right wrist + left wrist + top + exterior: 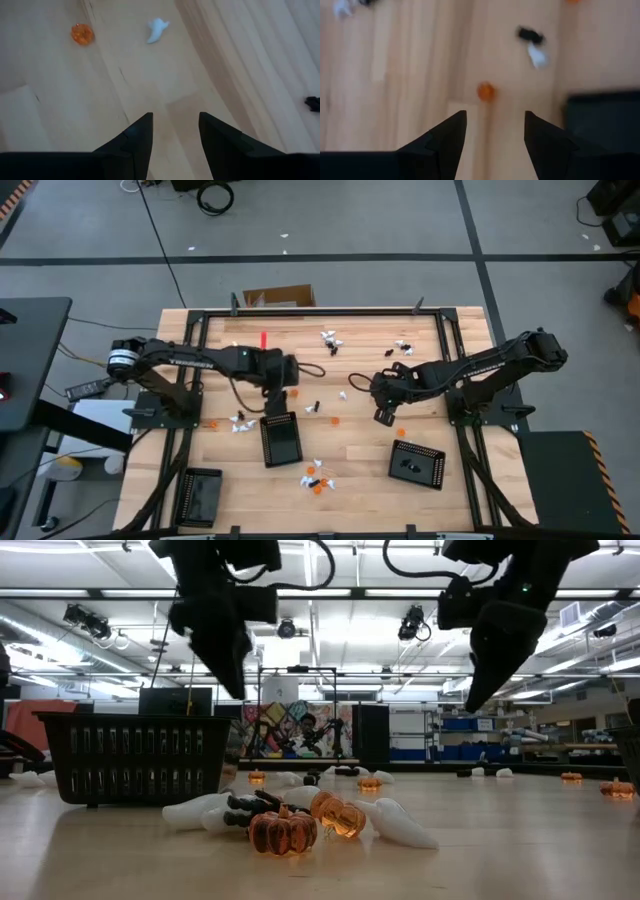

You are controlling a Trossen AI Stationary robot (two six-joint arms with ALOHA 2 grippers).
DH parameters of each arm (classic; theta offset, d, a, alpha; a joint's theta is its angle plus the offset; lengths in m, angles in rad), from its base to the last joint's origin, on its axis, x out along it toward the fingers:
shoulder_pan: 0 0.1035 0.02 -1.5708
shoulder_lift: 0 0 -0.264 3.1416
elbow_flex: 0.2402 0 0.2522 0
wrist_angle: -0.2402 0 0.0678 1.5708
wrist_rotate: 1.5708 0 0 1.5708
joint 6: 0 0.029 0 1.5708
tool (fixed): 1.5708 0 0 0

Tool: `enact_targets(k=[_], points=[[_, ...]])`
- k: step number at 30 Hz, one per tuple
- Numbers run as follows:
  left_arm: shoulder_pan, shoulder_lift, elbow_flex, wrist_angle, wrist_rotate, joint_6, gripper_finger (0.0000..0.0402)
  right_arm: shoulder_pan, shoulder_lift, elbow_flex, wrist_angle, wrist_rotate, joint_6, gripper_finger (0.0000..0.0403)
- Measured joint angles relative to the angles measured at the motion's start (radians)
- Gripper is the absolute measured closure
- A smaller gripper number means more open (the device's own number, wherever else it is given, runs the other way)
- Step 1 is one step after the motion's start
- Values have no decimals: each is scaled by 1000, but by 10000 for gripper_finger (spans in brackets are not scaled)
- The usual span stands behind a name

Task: Sort Halloween decoration
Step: Put the orange pumpkin toy into the left black basket

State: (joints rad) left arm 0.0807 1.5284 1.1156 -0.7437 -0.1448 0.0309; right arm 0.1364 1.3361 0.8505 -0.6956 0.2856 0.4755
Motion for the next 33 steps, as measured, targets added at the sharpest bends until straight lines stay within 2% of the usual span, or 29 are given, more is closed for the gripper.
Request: enact_targets(k=[3, 6, 10, 20, 33], points=[[67, 50, 0, 40, 26, 42, 194, 1, 0, 0, 4, -20, 1, 238], [126, 121, 0, 55, 112, 54, 194, 7, 0, 0, 3, -24, 3, 238], [138, 197, 0, 81, 159, 8, 194, 17, 0, 0, 3, -25, 3, 238], [69, 262, 0, 128, 148, 67, 194, 19, 0, 0, 16, -25, -7, 238], [79, 315, 1, 192, 112, 89, 189, 19, 0, 0, 31, -25, -8, 238]])
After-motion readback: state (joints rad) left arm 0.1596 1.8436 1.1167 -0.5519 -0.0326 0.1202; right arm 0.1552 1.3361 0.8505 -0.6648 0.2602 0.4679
